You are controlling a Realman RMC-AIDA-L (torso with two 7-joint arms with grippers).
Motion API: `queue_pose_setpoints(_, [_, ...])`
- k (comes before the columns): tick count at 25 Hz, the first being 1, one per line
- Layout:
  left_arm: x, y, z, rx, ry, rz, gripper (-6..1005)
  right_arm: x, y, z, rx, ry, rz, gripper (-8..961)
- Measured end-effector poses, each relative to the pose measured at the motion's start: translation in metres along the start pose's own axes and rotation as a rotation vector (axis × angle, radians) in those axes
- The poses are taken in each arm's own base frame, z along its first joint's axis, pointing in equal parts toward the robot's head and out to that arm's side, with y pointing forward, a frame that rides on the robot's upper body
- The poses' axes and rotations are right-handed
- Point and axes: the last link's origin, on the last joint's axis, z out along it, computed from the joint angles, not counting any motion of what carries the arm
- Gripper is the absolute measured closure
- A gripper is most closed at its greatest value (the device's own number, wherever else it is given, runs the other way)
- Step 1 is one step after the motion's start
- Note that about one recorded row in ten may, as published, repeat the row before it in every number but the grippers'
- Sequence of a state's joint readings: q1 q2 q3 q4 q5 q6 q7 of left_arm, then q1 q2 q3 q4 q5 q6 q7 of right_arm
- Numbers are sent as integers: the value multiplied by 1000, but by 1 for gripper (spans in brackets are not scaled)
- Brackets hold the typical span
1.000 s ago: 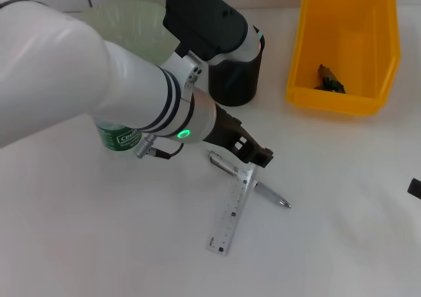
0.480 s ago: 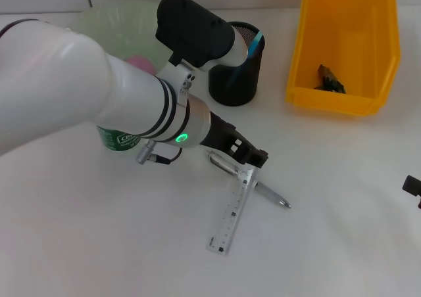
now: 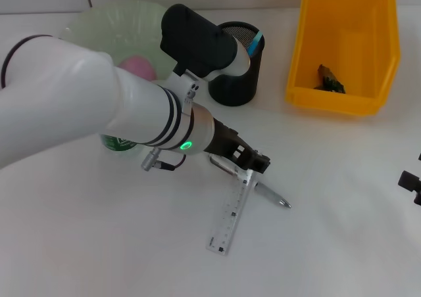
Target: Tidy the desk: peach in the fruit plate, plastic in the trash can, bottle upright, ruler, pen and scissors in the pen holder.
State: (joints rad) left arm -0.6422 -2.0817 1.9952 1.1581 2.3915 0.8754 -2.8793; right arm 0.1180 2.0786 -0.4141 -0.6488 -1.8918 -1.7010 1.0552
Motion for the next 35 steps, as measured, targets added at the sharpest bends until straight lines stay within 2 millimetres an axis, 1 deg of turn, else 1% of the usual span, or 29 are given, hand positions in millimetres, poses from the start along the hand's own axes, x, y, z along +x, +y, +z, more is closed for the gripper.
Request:
queue_pose_setpoints(29, [-1,3,10,35,-4,83,203,-5,-6,13,-11,6,9,259])
queue_pose_setpoints(32, [-5,3,12,54,-23,125,203,-6,-6,14,-13,6,9,259])
queue_pose_setpoints(35, [-6,4,13,54,-26,127,203,-6,-6,15,-14,6,13,260])
